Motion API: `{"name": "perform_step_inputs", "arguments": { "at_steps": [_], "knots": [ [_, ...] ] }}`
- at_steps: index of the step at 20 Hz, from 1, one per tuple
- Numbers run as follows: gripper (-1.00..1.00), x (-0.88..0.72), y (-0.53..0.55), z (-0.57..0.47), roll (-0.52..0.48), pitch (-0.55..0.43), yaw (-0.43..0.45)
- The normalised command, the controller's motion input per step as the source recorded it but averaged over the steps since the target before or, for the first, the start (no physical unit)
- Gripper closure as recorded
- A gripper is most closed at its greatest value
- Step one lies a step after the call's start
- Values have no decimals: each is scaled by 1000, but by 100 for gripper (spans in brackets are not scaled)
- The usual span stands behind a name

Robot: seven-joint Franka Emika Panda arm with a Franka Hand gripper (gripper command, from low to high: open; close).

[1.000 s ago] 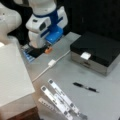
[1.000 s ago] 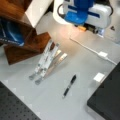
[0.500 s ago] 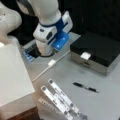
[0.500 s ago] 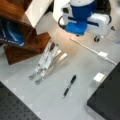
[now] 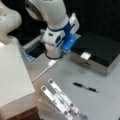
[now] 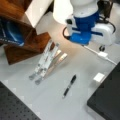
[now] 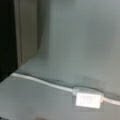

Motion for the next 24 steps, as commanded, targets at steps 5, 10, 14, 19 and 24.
{"name": "perform_step_inputs", "arguments": {
  "at_steps": [5, 10, 14, 19, 24],
  "knots": [
    [-100, 304, 72, 27, 240, 99, 68],
    [-100, 318, 93, -92, 281, 54, 43],
    [-100, 289, 78, -105, 258, 21, 52],
    [-100, 269, 43, -42, 251, 11, 50],
    [-100, 277, -17, -39, 298, 39, 68]
  ]
}}
